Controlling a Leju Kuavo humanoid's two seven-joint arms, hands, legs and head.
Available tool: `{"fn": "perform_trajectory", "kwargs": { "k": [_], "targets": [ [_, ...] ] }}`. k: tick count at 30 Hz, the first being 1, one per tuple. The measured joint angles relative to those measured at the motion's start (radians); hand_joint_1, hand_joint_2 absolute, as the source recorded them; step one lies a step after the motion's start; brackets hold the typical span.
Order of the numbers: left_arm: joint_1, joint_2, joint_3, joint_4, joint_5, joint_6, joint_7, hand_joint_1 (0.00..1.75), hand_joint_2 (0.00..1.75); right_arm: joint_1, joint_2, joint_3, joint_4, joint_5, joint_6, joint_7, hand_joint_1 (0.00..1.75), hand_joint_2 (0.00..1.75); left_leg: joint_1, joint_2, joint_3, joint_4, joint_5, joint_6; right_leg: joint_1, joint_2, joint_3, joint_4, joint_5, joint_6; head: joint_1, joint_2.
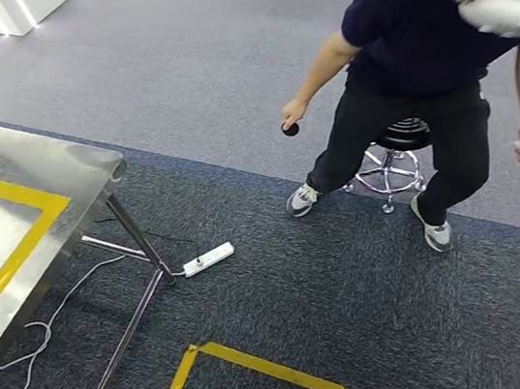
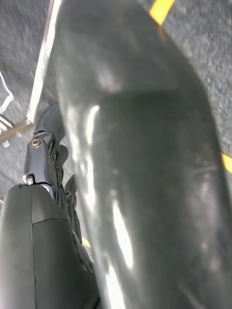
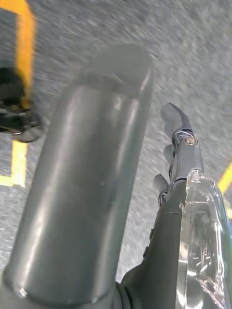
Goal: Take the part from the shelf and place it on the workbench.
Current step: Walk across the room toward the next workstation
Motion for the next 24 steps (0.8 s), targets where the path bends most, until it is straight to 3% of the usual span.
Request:
{"fn": "perform_trajectory", "kwargs": {
  "k": [2,3,4,7,9,11,13,15,16,17,18,19,20,22,24],
  "targets": [
    [0.005,-0.002,0.012,0.000,0.019,0.023,0.021,0.00,0.00,0.002,-0.019,0.007,0.000,0.018,-0.009,0.044,0.00,0.00,-0.001,0.027,0.000,0.000,-0.001,0.001,0.000,-0.012,-0.044,0.105,-0.041,0.005,0.000,0.000],
    [0.006,-0.001,0.019,0.000,0.029,0.034,0.023,0.00,0.00,0.005,-0.026,0.010,0.000,0.028,-0.013,0.070,0.00,0.00,-0.001,0.039,0.000,0.000,-0.002,0.001,-0.001,-0.015,-0.040,0.106,-0.034,0.007,0.001,0.000],
    [0.006,-0.001,0.028,0.000,0.047,0.041,0.017,0.00,0.00,0.007,-0.033,0.014,0.000,0.038,-0.015,0.094,0.00,0.00,-0.001,0.049,0.002,0.001,-0.003,0.000,-0.001,-0.020,-0.015,0.067,-0.010,0.008,0.001,0.000],
    [0.006,-0.004,0.075,-0.005,0.127,0.051,-0.035,0.00,0.00,0.006,-0.050,0.021,0.000,0.060,-0.021,0.131,0.00,0.00,-0.005,0.078,0.010,0.002,-0.011,-0.011,0.003,-0.065,0.102,-0.130,0.058,0.003,0.000,0.000],
    [0.007,-0.008,0.109,-0.012,0.148,0.060,-0.058,0.00,0.00,0.005,-0.058,0.021,0.000,0.073,-0.024,0.137,0.00,0.00,-0.011,0.095,0.013,0.004,-0.016,-0.019,0.006,-0.070,0.123,-0.169,0.062,-0.010,-0.002,0.000],
    [0.009,-0.016,0.135,-0.022,0.145,0.074,-0.045,0.00,0.00,0.008,-0.067,0.022,0.000,0.089,-0.018,0.134,0.00,0.00,-0.011,0.104,0.016,0.006,-0.020,-0.027,0.005,-0.050,0.120,-0.169,0.065,-0.024,-0.003,0.000],
    [0.016,-0.026,0.155,-0.035,0.130,0.089,-0.011,0.00,0.00,0.009,-0.074,0.025,0.000,0.114,-0.012,0.118,0.00,0.00,-0.007,0.072,0.001,0.045,-0.052,-0.036,0.003,-0.032,0.118,-0.172,0.070,-0.036,-0.006,0.000],
    [0.026,-0.036,0.171,-0.045,0.113,0.096,0.017,0.00,0.00,0.004,-0.077,0.033,0.000,0.137,-0.014,0.099,0.00,0.00,-0.004,0.025,-0.052,0.160,-0.118,-0.042,0.001,-0.013,0.115,-0.174,0.073,-0.045,-0.009,0.000],
    [0.030,-0.040,0.176,-0.047,0.105,0.097,0.026,0.00,0.00,0.003,-0.076,0.037,0.000,0.142,-0.016,0.090,0.00,0.00,-0.004,0.015,-0.086,0.229,-0.147,-0.042,0.002,-0.002,0.114,-0.174,0.074,-0.048,-0.009,0.000],
    [0.033,-0.044,0.181,-0.049,0.097,0.096,0.033,0.00,0.00,0.002,-0.076,0.041,0.001,0.143,-0.017,0.083,0.00,0.00,-0.003,0.010,-0.112,0.280,-0.161,-0.041,0.002,0.008,0.112,-0.174,0.074,-0.049,-0.009,0.000],
    [0.034,-0.046,0.183,-0.049,0.088,0.094,0.038,0.00,0.00,0.002,-0.075,0.042,0.001,0.141,-0.017,0.076,0.00,0.00,-0.003,0.007,-0.124,0.298,-0.155,-0.040,0.003,0.019,0.111,-0.173,0.075,-0.049,-0.009,0.000],
    [0.034,-0.048,0.184,-0.049,0.078,0.091,0.042,0.00,0.00,0.002,-0.073,0.042,0.001,0.136,-0.018,0.070,0.00,0.00,-0.003,0.004,-0.116,0.276,-0.131,-0.037,0.003,0.030,0.111,-0.173,0.076,-0.048,-0.009,0.000],
    [0.033,-0.048,0.185,-0.049,0.068,0.087,0.044,0.00,0.00,0.001,-0.072,0.042,0.002,0.130,-0.019,0.063,0.00,0.00,-0.003,-0.002,-0.092,0.223,-0.094,-0.035,0.002,0.041,0.111,-0.173,0.078,-0.046,-0.009,0.000],
    [0.029,-0.048,0.185,-0.049,0.046,0.073,0.045,0.00,0.00,-0.003,-0.065,0.040,0.002,0.112,-0.024,0.048,0.00,0.00,0.000,-0.037,-0.030,0.089,-0.032,-0.030,0.003,0.062,0.109,-0.170,0.080,-0.040,-0.009,0.000],
    [0.020,-0.047,0.184,-0.049,0.024,0.059,0.043,0.00,0.00,-0.009,-0.055,0.036,0.002,0.097,-0.031,0.034,0.00,0.00,0.001,-0.060,-0.002,0.022,-0.013,-0.027,0.003,0.079,0.101,-0.168,0.085,-0.030,-0.008,0.000]
  ]
}}
